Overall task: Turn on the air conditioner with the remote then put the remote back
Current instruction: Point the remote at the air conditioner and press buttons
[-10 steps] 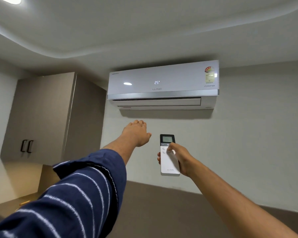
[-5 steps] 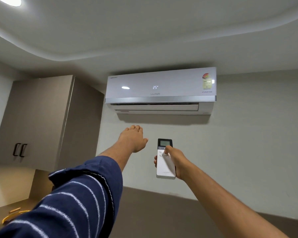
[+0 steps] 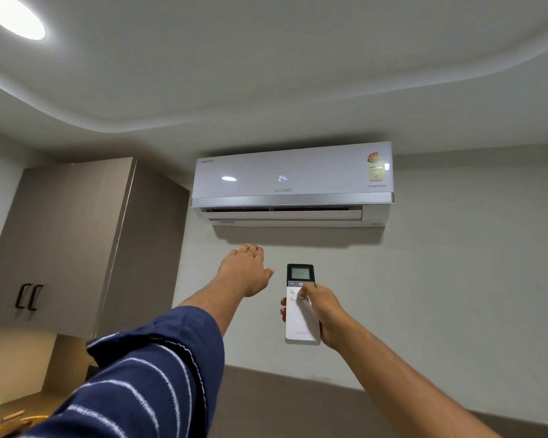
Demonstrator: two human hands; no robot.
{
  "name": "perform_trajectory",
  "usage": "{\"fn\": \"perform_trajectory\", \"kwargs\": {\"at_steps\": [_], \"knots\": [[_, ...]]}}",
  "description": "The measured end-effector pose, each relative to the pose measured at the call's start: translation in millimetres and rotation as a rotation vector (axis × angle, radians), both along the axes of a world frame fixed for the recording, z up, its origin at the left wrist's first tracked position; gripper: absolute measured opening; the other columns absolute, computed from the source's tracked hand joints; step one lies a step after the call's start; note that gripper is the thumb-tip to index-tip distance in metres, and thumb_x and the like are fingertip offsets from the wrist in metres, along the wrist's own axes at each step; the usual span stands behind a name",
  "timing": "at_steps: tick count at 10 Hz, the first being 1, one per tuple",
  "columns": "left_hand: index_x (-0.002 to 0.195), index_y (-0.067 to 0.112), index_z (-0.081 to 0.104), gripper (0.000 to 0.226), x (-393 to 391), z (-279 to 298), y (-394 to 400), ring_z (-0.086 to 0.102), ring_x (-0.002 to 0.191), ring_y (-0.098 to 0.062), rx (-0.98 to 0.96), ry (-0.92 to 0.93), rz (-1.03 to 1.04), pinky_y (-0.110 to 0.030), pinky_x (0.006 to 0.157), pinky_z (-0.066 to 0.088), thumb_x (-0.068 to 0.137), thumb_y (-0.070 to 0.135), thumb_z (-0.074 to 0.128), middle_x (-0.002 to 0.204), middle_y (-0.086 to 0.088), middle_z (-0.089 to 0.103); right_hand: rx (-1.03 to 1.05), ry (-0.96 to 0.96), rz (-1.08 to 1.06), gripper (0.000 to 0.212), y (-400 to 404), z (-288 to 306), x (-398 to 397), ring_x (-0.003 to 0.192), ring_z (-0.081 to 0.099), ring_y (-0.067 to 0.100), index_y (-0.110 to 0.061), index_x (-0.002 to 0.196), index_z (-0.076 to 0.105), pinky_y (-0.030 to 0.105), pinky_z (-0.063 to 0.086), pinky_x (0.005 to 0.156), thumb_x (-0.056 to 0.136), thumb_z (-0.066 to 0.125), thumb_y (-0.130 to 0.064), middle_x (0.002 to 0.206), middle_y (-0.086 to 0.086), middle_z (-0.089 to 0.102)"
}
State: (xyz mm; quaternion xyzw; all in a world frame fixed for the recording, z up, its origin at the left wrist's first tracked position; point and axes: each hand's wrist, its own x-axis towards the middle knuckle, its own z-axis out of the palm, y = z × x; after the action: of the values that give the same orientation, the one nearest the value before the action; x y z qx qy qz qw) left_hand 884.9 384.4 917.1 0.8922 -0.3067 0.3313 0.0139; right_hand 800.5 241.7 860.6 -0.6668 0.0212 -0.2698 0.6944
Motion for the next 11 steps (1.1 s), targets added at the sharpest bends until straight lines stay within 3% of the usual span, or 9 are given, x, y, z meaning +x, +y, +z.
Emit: {"fn": "perform_trajectory", "kwargs": {"at_steps": [2,7,11], "knots": [[0.155,0.006,0.006,0.067,0,-1,0,0.006,0.152,-0.025,0.009,-0.026,-0.003,-0.039,0.122,0.011,0.101,0.043,0.021,0.164,-0.01,0.007,0.034,0.043,-0.074,0.014,6,6,1,0.062,0.065,0.033,-0.009,0.095,0.053,0.035,0.056,0.061,0.089,0.04,-0.009,0.079,0.022,0.068],[0.155,0.008,0.004,0.068,6,-6,10,0.005,0.152,-0.023,0.0,-0.022,-0.02,-0.039,0.123,0.011,0.101,0.046,0.019,0.165,-0.008,0.004,0.058,0.063,-0.105,0.029,8,3,-2,0.069,0.065,0.034,-0.004,0.109,0.054,0.039,0.055,0.073,0.083,0.042,-0.01,0.084,0.02,0.069],[0.155,0.009,0.005,0.068,-4,-6,5,0.006,0.152,-0.024,0.0,-0.035,-0.035,-0.039,0.122,0.012,0.101,0.046,0.02,0.165,-0.008,0.005,0.01,0.082,-0.109,0.019,9,5,-16,0.055,0.067,0.031,-0.008,0.097,0.053,0.032,0.057,0.059,0.081,0.042,-0.01,0.072,0.018,0.071]]}}
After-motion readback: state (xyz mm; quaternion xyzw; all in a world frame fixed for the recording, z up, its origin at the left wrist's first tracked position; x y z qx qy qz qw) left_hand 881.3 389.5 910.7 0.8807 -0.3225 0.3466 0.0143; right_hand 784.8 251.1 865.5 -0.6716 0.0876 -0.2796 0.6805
